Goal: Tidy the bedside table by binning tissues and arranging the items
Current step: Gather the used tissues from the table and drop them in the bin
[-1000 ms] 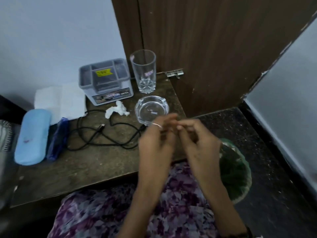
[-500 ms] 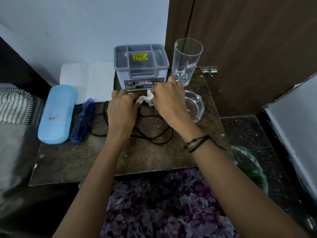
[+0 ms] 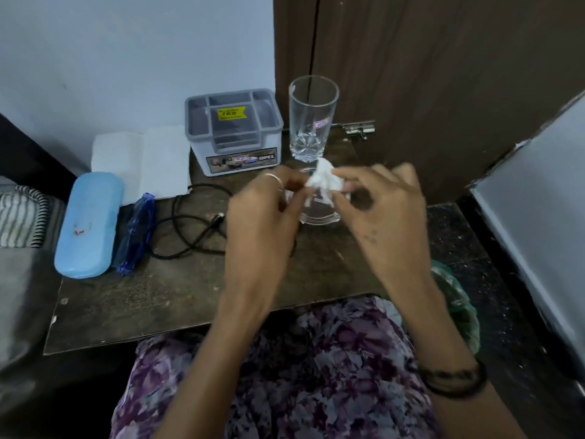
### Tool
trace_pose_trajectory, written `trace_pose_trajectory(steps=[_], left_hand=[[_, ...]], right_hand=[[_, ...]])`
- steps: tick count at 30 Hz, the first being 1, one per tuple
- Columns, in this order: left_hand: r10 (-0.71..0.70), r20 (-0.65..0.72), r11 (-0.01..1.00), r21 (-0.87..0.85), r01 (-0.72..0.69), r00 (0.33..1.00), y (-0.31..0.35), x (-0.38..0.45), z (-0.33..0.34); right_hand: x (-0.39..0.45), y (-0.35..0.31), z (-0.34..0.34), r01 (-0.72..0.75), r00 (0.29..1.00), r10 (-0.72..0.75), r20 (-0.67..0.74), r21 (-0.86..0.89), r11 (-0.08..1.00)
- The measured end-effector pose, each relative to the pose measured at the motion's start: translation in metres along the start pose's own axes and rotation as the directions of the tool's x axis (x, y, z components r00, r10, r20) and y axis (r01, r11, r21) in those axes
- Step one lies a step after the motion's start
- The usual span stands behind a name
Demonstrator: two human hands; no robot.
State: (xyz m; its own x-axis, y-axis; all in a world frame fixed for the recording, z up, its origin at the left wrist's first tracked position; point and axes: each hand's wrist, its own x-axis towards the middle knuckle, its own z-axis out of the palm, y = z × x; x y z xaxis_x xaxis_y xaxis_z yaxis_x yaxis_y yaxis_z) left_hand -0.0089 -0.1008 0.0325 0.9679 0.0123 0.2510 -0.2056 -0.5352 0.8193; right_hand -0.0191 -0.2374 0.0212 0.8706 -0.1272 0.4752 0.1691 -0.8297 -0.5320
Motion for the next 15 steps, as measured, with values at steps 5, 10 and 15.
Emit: trace_pose_trajectory(steps=[5, 10, 15], left_hand=[[-0.02, 0.337, 0.993, -0.104, 0.058, 0.941, 0.049, -0.053, 0.076], [-0.185, 0.614, 0.982, 0.143, 0.122, 0.767, 0.058, -0.097, 0.173], [-0.336, 0.65, 0.933, 0.331, 0.144, 0.682, 0.04, -0.115, 0.242]], right_hand=[[-0.062, 0.065, -0.068, -0.282, 0.957, 0.279, -0.077, -0.027, 0.959], [-0.127, 0.147, -0.081, -0.497, 0.867, 0.491, -0.079, -0.175, 0.85], [-0.172, 0.217, -0.051, -0.643, 0.746, 0.663, 0.066, -0.191, 0.742]])
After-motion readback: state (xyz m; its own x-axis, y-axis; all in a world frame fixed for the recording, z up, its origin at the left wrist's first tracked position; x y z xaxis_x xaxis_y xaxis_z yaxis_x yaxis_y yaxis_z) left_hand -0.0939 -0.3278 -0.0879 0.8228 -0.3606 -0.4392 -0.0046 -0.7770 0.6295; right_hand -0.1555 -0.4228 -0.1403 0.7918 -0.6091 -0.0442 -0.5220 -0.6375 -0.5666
